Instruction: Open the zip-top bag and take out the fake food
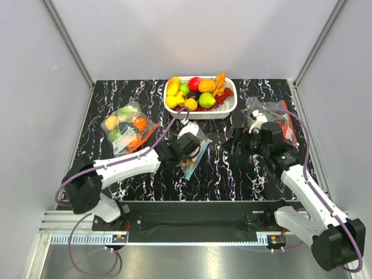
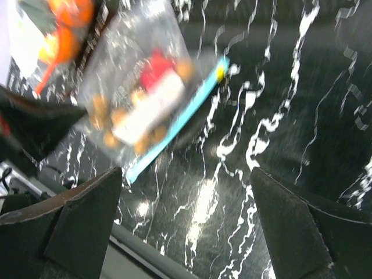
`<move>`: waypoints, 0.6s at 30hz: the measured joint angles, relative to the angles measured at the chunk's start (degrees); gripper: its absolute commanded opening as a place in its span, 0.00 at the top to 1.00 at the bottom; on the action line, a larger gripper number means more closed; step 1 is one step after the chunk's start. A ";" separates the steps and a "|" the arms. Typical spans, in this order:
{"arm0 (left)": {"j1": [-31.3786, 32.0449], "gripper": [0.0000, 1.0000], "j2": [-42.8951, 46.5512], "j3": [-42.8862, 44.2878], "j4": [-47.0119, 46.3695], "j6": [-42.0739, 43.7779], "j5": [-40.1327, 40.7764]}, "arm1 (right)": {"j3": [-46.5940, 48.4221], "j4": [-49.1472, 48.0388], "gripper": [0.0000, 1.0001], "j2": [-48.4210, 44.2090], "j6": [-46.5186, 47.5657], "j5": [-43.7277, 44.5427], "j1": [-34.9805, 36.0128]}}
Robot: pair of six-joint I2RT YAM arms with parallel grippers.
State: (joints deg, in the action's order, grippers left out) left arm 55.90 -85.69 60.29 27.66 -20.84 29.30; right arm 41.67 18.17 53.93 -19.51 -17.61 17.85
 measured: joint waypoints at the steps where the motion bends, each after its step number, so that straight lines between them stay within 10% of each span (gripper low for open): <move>1: -0.28 1.00 -0.98 0.22 0.79 -1.05 2.27 | -0.63 -0.35 0.00 0.39 -0.35 0.09 0.26; 6: -3.17 1.00 -1.77 -0.48 4.39 -6.60 8.76 | -2.60 -1.01 0.00 2.60 -1.84 0.57 1.42; 9: -4.98 0.70 -0.66 -2.43 5.55 -8.61 10.78 | -2.60 -2.80 0.01 4.59 -2.29 1.20 2.21; 11: -5.25 0.22 0.26 -3.63 6.54 -9.53 11.52 | -2.58 -4.15 0.02 6.32 -2.69 1.75 2.47; 12: -5.22 0.16 0.70 -3.93 7.13 -9.99 11.67 | -2.49 -5.01 0.03 7.56 -2.93 2.03 2.54; 18: -5.14 0.13 2.56 -4.20 7.82 -11.50 12.22 | -1.55 -11.78 0.20 16.65 -5.62 1.75 2.89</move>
State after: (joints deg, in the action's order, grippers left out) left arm 50.76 -83.13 56.10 35.48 -32.34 41.52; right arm 40.12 6.39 70.59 -25.12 -15.86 20.73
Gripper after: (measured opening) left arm 0.854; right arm 0.866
